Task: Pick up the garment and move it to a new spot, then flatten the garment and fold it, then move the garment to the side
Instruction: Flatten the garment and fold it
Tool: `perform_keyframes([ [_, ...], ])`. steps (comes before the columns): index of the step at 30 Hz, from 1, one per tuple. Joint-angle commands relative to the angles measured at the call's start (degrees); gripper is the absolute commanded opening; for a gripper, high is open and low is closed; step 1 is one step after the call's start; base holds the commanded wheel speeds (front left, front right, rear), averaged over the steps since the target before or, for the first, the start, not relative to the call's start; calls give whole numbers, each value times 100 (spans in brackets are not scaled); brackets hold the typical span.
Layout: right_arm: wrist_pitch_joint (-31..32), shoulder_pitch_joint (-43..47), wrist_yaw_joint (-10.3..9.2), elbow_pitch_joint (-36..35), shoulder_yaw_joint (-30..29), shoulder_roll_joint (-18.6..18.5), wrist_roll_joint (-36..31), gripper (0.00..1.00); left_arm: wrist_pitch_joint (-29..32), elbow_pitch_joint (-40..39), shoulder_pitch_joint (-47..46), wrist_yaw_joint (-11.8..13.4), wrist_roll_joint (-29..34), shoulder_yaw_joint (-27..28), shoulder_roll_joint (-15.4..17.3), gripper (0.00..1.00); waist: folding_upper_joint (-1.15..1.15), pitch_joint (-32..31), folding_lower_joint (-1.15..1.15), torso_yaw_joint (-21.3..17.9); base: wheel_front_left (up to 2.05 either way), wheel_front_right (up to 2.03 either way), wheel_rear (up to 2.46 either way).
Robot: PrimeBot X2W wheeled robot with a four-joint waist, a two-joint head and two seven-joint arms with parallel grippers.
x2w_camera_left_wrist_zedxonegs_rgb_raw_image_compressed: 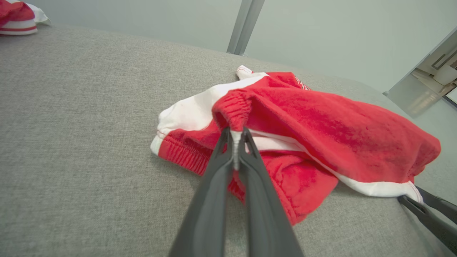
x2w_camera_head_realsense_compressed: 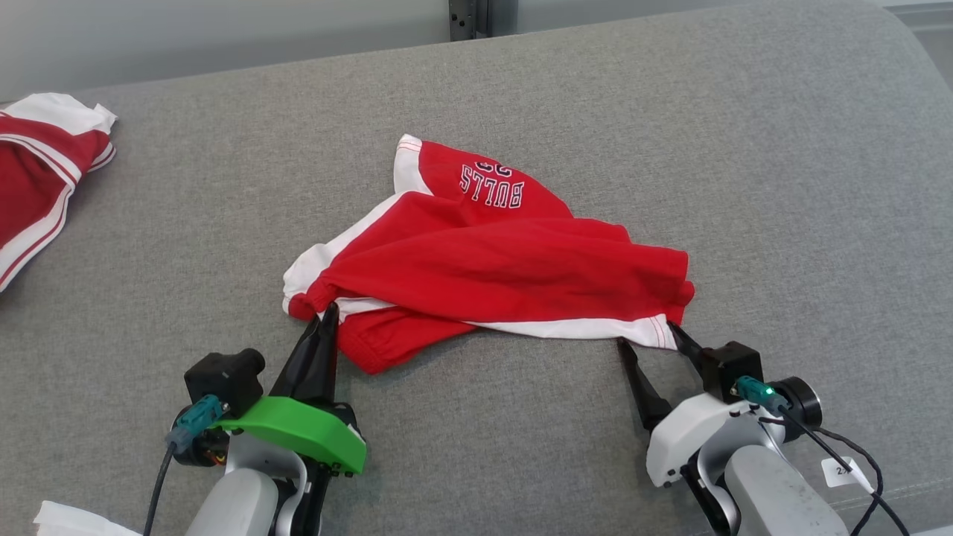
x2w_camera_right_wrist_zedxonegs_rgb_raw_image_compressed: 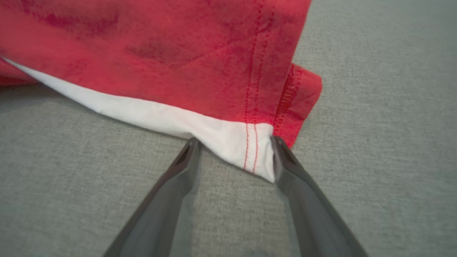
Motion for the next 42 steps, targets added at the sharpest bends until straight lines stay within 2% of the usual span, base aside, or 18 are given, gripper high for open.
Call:
perform_keyframes([
  [1, -3, -45, 0, 40, 66, 17, 67, 85, -22, 9, 57, 11, -43, 8, 38, 0, 0, -10, 0, 0, 0, 0, 0],
  [2, -3, -52, 0, 42, 124, 22, 97, 56, -26, 11, 65, 13, -48, 3, 39, 0, 0, -17, 0, -1, 0, 0, 0],
  [3, -3, -59, 0, 23, 160, 24, 123, 39, -28, 12, 74, 16, -54, 0, 41, 0, 0, -25, 0, -4, 0, 0, 0],
  [6, -3, -22, -1, -88, 217, 5, 220, 12, -35, 23, 100, 22, -63, -4, 47, 0, 0, -62, 0, -18, 0, 0, 0],
  [7, -3, -2, -1, -117, 229, -3, 251, 0, -37, 27, 108, 24, -73, -7, 46, 0, 0, -73, 0, -23, 0, 0, 0],
  [15, -3, 135, -1, -842, 218, -110, 575, 0, -161, -103, 177, -5, -159, 71, 94, 0, 0, -270, 0, -70, 0, 0, 0],
  [20, -3, 223, -1, -1606, 117, -249, 896, 0, -197, -498, 218, -38, -294, 204, 129, 0, 0, -470, 0, -83, 0, 0, 0],
  [27, -1, 361, -1, -2935, -114, -544, 1362, 0, -96, -1638, 339, -106, -744, 474, 181, 0, 0, -775, 0, -133, 0, 0, 0],
  [31, 161, 405, -1, -3751, -308, -773, 1453, 0, 68, -2499, 342, -32, -928, 637, 301, 0, 0, -946, 0, -172, 0, 0, 0],
  [37, 686, 337, -1, -4936, -716, -957, 1430, 0, 590, -3711, -40, 137, -981, 803, 596, 0, 0, -1096, 0, -213, 0, 0, 0],
  [42, 1192, 46, 0, -5614, -947, -974, 1451, 0, 1191, -4251, -704, 222, -1130, 821, 785, 0, 0, -1034, 0, -248, 0, 0, 0],
])
